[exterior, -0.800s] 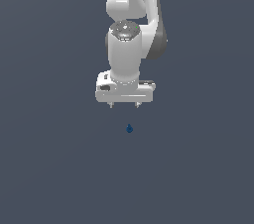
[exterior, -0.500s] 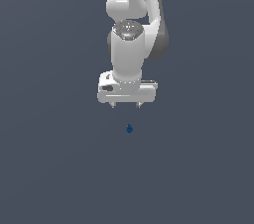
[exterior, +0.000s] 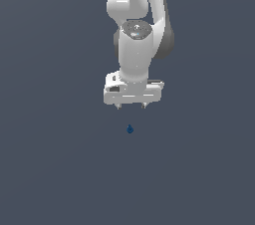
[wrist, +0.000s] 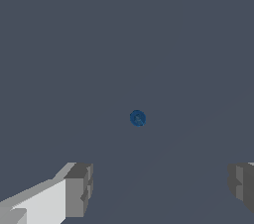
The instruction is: Pick up the object and move it to a goal position.
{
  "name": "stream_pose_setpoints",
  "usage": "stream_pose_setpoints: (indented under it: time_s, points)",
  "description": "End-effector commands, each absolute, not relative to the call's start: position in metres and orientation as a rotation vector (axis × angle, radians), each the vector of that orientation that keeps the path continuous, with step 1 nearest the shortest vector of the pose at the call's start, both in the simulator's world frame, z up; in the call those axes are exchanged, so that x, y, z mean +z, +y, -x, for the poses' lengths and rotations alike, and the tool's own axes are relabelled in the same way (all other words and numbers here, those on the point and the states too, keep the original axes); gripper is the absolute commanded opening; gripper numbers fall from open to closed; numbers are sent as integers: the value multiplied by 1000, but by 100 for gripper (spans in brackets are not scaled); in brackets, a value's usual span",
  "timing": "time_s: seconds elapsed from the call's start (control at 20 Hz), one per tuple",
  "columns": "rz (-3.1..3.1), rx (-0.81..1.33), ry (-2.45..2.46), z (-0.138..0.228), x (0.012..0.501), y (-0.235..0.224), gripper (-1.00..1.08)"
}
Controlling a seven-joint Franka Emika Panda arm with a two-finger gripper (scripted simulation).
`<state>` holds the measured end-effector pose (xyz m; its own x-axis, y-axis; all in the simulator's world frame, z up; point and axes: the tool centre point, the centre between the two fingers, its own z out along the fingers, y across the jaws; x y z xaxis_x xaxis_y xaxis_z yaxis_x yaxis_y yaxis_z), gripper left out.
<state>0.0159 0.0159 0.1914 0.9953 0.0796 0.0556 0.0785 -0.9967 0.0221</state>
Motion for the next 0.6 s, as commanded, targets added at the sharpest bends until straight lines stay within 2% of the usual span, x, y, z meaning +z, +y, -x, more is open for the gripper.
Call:
stream_pose_setpoints:
  time_s: [0.0,0.55]
  points:
    - [-3120,86,103,-16,189,16,100]
    - [-3131,62,-171,-22,163,15,100]
